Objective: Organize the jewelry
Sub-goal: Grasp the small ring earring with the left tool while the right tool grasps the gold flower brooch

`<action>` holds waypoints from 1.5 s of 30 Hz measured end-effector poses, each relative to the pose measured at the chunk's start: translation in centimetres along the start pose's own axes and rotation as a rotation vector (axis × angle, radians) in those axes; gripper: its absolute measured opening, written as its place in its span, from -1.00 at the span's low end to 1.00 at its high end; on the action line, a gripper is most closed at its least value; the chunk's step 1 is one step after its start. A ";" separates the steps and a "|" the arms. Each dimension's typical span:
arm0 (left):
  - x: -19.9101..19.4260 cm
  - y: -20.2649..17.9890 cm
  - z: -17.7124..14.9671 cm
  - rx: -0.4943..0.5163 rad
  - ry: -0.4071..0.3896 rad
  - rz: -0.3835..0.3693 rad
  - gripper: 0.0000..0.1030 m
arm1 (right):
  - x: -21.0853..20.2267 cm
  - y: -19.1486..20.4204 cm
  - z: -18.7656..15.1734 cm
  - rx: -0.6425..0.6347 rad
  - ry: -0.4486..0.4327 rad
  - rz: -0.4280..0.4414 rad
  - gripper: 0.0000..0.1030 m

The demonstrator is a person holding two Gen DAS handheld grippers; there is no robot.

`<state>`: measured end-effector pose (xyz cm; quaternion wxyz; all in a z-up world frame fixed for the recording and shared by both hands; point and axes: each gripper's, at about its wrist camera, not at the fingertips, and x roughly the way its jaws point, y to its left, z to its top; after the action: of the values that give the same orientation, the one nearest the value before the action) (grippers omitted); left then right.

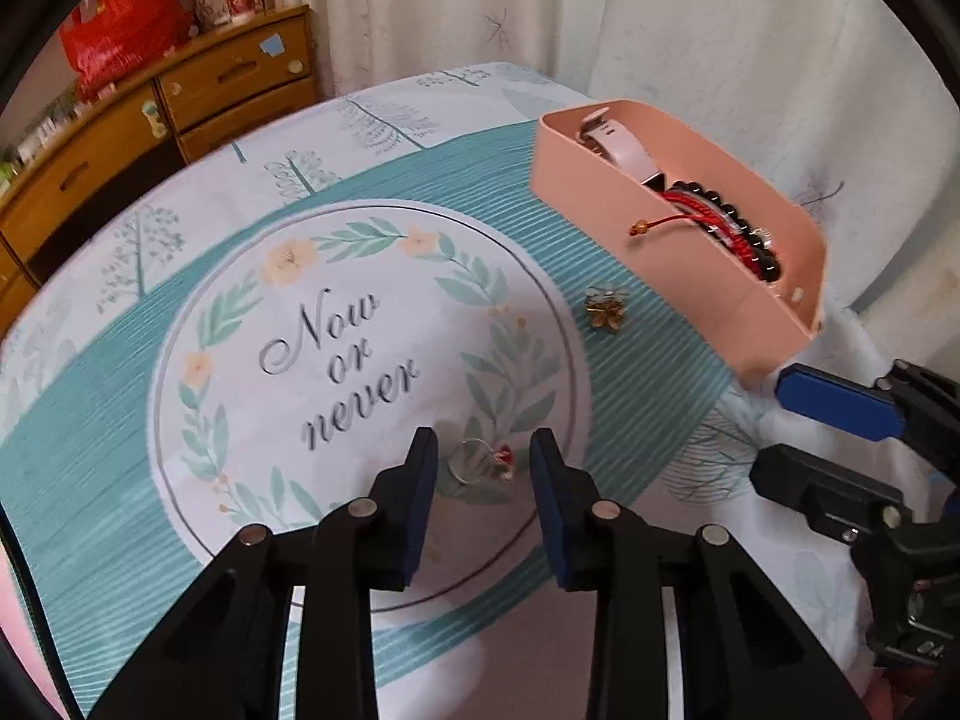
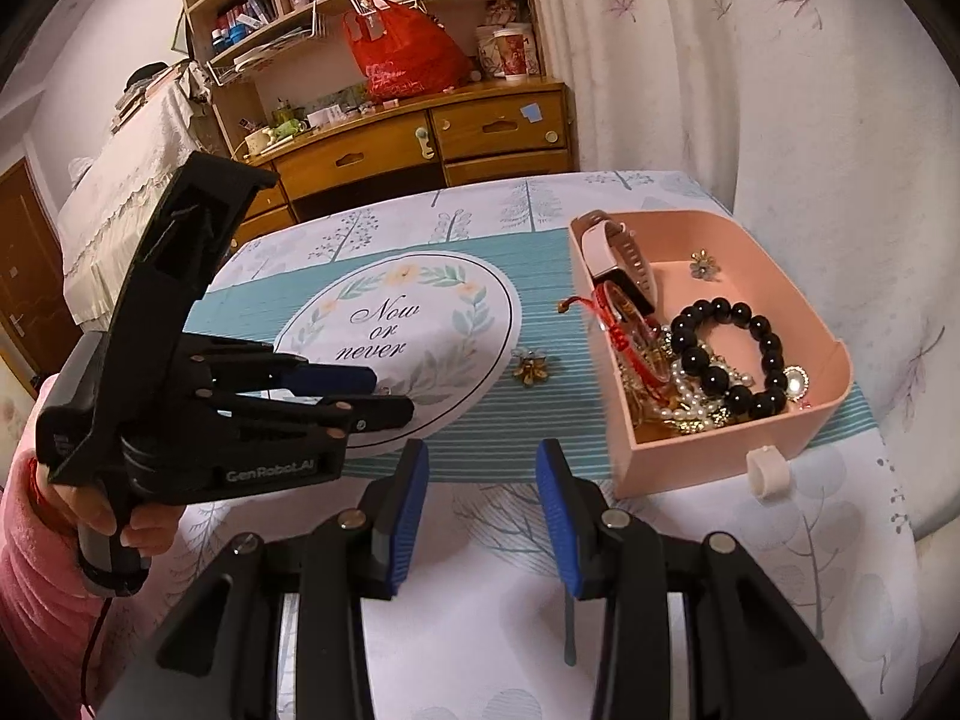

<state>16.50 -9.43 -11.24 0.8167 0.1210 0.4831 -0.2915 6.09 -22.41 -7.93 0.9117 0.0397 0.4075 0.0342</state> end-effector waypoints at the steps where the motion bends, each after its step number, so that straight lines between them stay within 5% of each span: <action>1: 0.0 -0.1 0.0 0.006 -0.001 0.007 -0.47 | 0.1 0.0 0.0 0.003 0.001 -0.002 -0.27; 7: 0.0 0.3 -0.1 -0.001 -0.008 -0.008 -0.63 | 1.4 0.3 0.5 0.024 -0.002 -0.054 -0.27; 11: -0.2 2.2 -0.2 -0.096 -0.007 -0.112 -0.63 | 2.3 0.8 1.2 0.035 0.003 -0.076 -0.27; 14: -0.3 4.0 -0.5 -0.152 -0.009 -0.122 -0.63 | 3.3 1.2 1.8 0.041 0.023 -0.106 -0.27; 29: -5.7 10.1 -0.5 -0.283 -0.111 0.003 -0.63 | 7.4 1.8 3.1 0.098 0.119 -0.224 -0.29; 45: -6.8 10.7 -0.6 -0.290 -0.133 0.051 -0.63 | 9.0 2.4 4.0 0.060 0.085 -0.327 -0.37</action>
<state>19.93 1.93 -6.60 0.8631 -0.0056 0.4615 -0.2052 15.00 -19.34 -11.74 0.8853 -0.0014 0.4478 -0.1252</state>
